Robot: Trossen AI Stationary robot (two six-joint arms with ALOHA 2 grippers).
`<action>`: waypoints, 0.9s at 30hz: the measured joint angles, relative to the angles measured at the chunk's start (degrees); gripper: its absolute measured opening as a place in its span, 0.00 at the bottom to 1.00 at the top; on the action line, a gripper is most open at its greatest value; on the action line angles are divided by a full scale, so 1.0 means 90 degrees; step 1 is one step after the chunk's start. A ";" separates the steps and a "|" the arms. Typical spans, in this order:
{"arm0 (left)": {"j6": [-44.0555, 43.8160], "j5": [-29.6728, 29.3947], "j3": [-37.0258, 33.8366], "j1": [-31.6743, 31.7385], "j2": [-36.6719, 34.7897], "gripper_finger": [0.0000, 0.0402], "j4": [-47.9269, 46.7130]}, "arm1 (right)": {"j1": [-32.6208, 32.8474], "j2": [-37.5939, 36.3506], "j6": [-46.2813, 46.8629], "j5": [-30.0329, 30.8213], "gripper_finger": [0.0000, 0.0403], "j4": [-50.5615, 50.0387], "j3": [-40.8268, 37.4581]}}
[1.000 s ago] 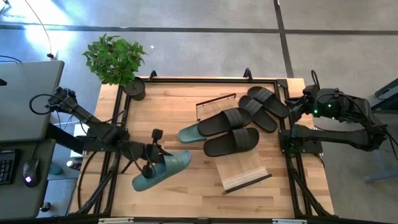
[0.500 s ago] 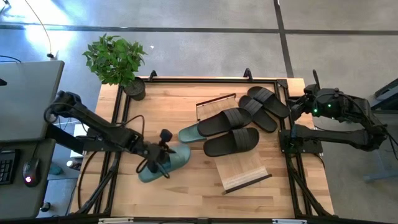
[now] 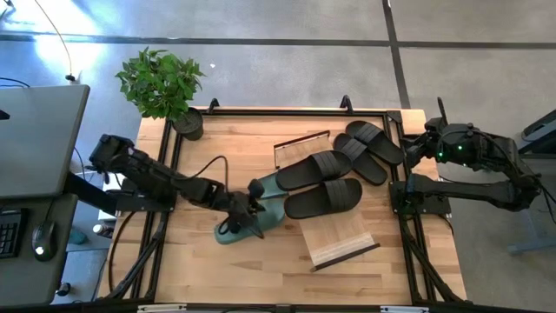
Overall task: Pick and place slides into the shelf
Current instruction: Move the green slides under the shelf
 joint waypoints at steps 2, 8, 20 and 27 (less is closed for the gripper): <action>0.0295 0.0040 0.0195 0.0053 0.0185 0.00 -0.0018 | 0.0000 0.0000 0.0000 0.0011 0.22 -0.0002 0.0002; 0.0896 0.0477 0.0888 0.0312 0.0938 0.00 0.0099 | 0.0000 0.0004 -0.0032 0.0028 0.22 -0.0027 0.0002; 0.1366 0.0472 0.1464 0.0798 0.1570 0.00 0.0073 | 0.0001 0.0001 -0.0036 0.0027 0.22 -0.0095 0.0002; 0.1236 0.0398 0.1464 0.0808 0.1570 0.04 0.0033 | 0.0001 -0.0003 -0.0051 0.0038 0.22 -0.0098 0.0002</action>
